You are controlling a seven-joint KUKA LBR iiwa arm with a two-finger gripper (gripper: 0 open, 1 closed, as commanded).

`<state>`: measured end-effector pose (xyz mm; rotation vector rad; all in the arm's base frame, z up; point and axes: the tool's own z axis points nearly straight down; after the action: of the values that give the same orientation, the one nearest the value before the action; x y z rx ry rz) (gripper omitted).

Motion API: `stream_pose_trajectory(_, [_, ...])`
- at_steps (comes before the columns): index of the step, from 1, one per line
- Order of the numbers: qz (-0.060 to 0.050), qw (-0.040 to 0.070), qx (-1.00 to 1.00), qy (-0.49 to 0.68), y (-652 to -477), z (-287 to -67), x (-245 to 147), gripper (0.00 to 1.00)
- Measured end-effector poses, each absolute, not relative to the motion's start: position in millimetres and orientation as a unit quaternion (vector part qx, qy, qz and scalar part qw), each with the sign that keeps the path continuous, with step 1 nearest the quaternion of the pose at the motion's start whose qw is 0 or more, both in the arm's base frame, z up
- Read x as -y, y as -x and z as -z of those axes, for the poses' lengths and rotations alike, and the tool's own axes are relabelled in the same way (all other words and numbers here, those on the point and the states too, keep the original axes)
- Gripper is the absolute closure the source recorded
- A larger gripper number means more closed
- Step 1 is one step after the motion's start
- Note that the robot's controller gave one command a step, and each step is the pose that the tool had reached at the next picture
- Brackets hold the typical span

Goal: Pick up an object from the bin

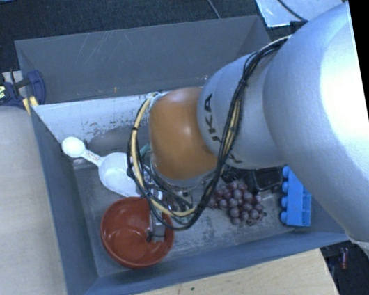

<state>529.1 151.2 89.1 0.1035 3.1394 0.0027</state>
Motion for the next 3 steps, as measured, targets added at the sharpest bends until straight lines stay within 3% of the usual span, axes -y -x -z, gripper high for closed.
stream_pose_trajectory(1, [-0.004,0.009,-1.0,-0.019,-512.3,-164.8,-157.0,0.0])
stream_pose_trajectory(2, [-0.001,0.001,-1.0,-0.005,-511.5,-233.6,-151.7,0.0])
stream_pose_trajectory(3, [-0.003,0.007,-1.0,-0.004,-519.9,-221.4,-157.5,0.0])
